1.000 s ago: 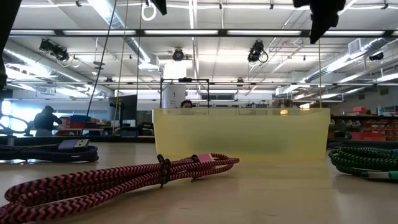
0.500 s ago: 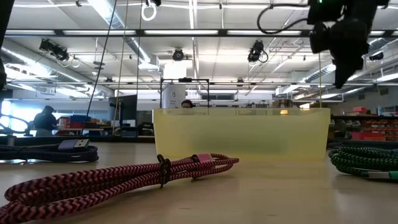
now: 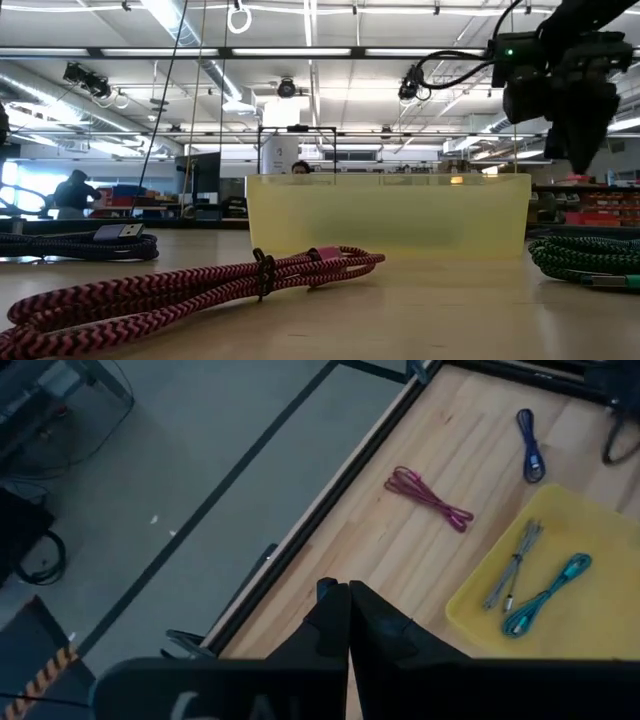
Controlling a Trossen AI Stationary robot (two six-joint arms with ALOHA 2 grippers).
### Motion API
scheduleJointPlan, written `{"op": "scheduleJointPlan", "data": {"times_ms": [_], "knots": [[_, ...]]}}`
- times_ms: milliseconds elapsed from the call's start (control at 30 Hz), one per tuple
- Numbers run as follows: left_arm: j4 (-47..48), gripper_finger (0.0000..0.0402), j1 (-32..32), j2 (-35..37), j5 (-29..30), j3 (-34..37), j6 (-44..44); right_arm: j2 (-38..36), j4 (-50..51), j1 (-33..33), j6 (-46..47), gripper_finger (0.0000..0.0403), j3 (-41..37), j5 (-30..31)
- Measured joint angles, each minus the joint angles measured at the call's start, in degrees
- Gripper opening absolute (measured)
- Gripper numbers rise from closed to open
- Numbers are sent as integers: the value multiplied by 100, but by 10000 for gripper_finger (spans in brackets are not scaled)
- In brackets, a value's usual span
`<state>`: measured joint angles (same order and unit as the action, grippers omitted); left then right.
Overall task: Pick and place USB-C Cables
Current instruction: Put the blue charger cable into the yellow bin
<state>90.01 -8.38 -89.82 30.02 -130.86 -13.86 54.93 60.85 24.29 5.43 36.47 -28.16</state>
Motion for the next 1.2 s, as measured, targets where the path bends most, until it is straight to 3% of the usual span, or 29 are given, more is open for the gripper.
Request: {"op": "scheduleJointPlan", "data": {"times_ms": [333, 567, 967, 1200], "knots": [[1, 5, 0, -13, -78, 1, -54, 57, -9, -1307, 656, 88, 0, 239], [1, 5, 0, -15, -80, 1, -206, 201, -680, -2169, 1255, 117, 1, 446], [1, 5, -2, -17, -227, 1, -202, 1317, -1043, -3320, 1125, 182, 2, 1890], [1, 5, -2, -17, -229, 1, -197, 1926, -1610, -3661, 1097, 183, 2, 2104]]}}
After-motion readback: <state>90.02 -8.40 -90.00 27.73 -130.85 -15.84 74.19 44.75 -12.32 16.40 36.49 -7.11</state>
